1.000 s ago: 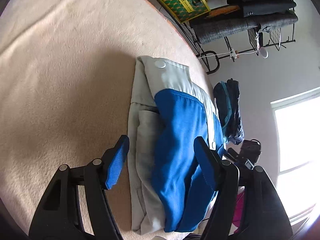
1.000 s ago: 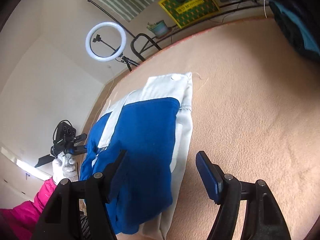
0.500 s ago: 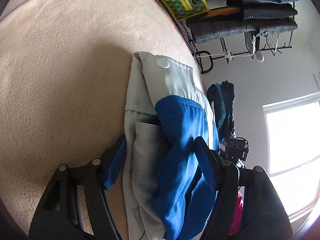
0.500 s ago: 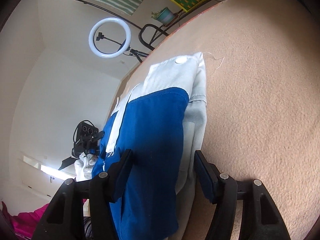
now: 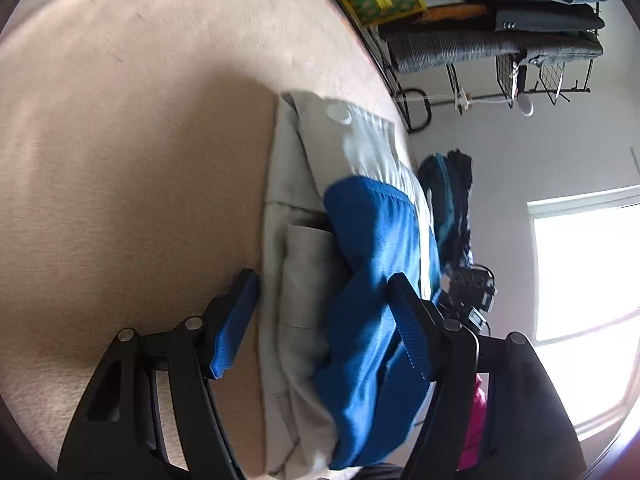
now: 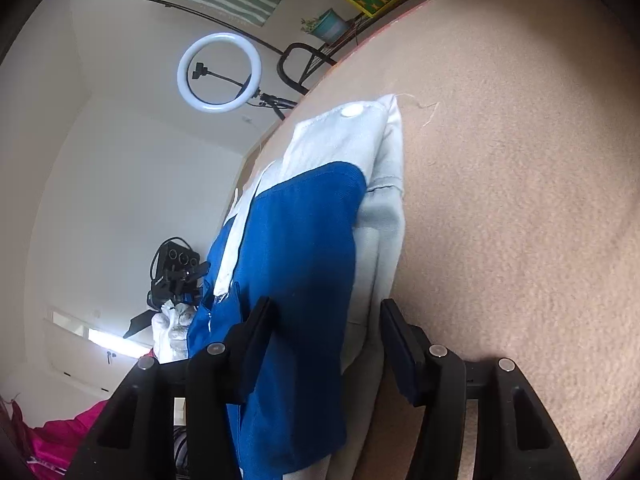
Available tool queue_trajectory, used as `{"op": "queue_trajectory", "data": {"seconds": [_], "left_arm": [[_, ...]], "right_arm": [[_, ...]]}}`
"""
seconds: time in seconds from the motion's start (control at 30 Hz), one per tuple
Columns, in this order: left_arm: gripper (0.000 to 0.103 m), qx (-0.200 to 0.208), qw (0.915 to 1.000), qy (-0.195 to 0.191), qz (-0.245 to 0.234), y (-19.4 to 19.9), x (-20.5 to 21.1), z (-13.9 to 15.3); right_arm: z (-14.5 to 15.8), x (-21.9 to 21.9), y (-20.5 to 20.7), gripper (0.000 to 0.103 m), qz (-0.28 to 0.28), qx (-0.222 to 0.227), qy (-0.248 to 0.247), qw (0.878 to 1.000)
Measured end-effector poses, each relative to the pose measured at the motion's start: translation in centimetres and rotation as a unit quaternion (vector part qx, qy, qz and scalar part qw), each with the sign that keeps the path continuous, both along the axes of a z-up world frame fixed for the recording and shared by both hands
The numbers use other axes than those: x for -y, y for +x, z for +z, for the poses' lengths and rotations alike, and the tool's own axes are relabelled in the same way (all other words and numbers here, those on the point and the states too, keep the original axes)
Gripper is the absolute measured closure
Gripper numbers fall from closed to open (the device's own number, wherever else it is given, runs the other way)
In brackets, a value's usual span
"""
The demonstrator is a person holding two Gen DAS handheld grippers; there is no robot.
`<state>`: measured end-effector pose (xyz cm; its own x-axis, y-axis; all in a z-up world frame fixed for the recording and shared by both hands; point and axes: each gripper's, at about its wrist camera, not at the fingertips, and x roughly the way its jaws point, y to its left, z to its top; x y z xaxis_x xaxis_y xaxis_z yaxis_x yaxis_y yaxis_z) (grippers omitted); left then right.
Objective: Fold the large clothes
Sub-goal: 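Lift the folded jacket with both tools and carry it toward the clothes stack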
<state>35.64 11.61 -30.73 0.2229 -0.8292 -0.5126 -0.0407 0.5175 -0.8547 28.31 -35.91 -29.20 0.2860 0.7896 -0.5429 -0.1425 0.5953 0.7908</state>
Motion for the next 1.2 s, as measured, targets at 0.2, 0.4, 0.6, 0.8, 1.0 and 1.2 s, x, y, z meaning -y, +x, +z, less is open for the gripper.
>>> {"op": "queue_trajectory", "data": {"seconds": [0.2,0.4,0.6,0.8,1.0,1.2], "left_arm": [[0.034,0.008,0.9991,0.032,-0.025,1.0,2.2,1.0],[0.043,0.014,0.9988,0.039,-0.028,0.4,2.4,0.9],[0.057,0.055,0.9947,0.086,-0.006,-0.5,3.9,2.3],[0.066,0.101,0.9887,0.11,-0.007,-2.4,4.6,5.5],[0.069,0.136,0.9834,0.119,-0.018,-4.0,5.9,9.0],[0.069,0.163,0.9786,0.119,-0.04,-5.1,8.7,12.3]], "right_arm": [[-0.1,-0.2,0.3,0.048,-0.003,0.001,0.011,1.0],[-0.1,-0.3,0.3,0.052,0.0,-0.001,0.002,1.0],[1.4,-2.5,0.0,0.063,-0.02,0.033,-0.051,0.998],[5.6,-4.4,-1.9,0.073,-0.011,0.089,-0.123,0.988],[9.5,-6.0,-4.0,0.076,-0.004,0.129,-0.168,0.977],[12.7,-5.5,-6.0,0.077,-0.011,0.153,-0.199,0.968]]}}
